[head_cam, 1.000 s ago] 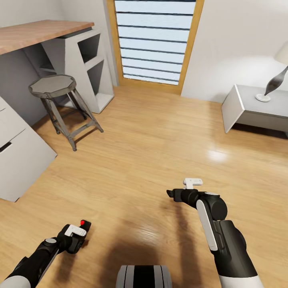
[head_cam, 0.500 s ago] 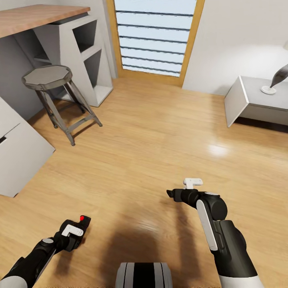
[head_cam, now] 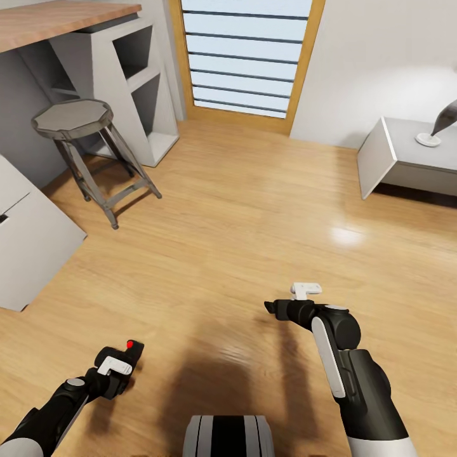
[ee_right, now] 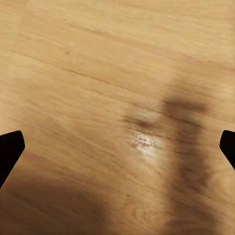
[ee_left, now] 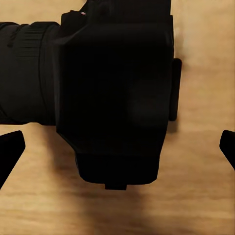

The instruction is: Attach the digital camera to the camera tripod in the bedroom.

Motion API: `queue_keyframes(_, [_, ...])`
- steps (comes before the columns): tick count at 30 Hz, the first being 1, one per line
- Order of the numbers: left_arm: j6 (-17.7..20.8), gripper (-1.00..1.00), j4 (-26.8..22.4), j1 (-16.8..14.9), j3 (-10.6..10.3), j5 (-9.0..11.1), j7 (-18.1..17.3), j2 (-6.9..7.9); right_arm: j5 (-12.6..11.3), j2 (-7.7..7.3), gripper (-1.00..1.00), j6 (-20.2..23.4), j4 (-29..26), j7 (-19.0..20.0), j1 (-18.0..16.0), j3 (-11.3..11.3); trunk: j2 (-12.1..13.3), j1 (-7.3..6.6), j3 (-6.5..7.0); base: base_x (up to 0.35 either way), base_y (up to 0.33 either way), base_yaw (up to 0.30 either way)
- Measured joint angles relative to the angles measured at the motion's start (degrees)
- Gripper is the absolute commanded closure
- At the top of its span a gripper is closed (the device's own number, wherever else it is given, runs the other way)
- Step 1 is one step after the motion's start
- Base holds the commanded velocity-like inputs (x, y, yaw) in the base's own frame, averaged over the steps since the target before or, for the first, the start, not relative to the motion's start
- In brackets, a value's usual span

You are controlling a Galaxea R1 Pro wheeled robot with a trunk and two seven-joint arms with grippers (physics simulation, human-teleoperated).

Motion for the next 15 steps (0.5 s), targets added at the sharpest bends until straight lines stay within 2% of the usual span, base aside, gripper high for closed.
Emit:
queue_keyframes(3, [-0.01, -1.0, 0.0, 0.01, -0.02, 0.0, 0.0, -0.02, 0.0, 0.0, -1.0, 0.0, -0.01, 0.0, 0.0, 0.0, 0.0, 0.0, 0.0, 0.0, 0.0, 0.0])
queue_keyframes(6, [-0.04, -1.0, 0.0, 0.01, -0.03, -0.01, 0.01, -0.05, 0.01, 0.0, -1.0, 0.0, 0.0, 0.0, 0.01, 0.0, -0.04, 0.08, -0.66, 0.0, 0.0, 0.0])
queue_keyframes(15, [-0.21, -1.0, 0.0, 0.0, -0.09, -0.08, -0.01, -0.13, 0.0, 0.0, -1.0, 0.0, 0.0, 0.0, 0.01, 0.0, -0.04, 0.08, -0.67, 0.0, 0.0, 0.0])
